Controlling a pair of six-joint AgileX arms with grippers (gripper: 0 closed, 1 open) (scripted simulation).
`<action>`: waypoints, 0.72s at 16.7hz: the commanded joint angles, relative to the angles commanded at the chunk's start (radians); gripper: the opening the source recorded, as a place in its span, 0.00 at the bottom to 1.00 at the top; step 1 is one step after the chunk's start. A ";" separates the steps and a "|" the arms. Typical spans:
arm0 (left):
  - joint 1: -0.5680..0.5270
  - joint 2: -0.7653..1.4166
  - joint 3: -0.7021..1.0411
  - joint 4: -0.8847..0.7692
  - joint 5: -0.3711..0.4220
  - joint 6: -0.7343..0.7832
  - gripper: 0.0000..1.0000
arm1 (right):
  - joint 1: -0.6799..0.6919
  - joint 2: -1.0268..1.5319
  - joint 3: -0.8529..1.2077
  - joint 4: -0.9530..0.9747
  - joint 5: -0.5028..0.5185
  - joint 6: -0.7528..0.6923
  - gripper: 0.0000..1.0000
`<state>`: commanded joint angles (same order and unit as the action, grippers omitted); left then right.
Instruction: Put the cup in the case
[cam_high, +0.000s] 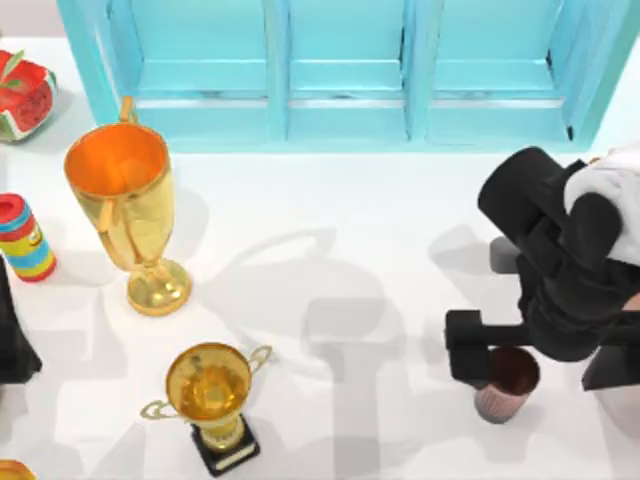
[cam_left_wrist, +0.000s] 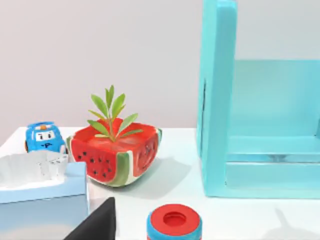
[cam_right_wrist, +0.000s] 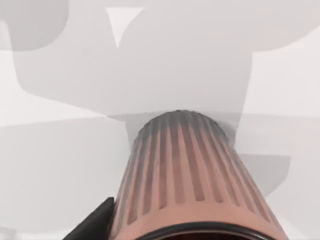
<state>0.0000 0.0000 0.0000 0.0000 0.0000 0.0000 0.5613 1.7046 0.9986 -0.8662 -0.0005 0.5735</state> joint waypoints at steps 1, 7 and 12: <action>0.000 0.000 0.000 0.000 0.000 0.000 1.00 | 0.000 0.000 0.000 0.000 0.000 0.000 1.00; 0.000 0.000 0.000 0.000 0.000 0.000 1.00 | 0.000 0.000 0.000 0.000 0.000 0.000 0.70; 0.000 0.000 0.000 0.000 0.000 0.000 1.00 | 0.000 0.000 0.000 0.000 0.000 0.000 0.32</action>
<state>0.0000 0.0000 0.0000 0.0000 0.0000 0.0000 0.5613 1.7046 0.9986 -0.8662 -0.0005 0.5735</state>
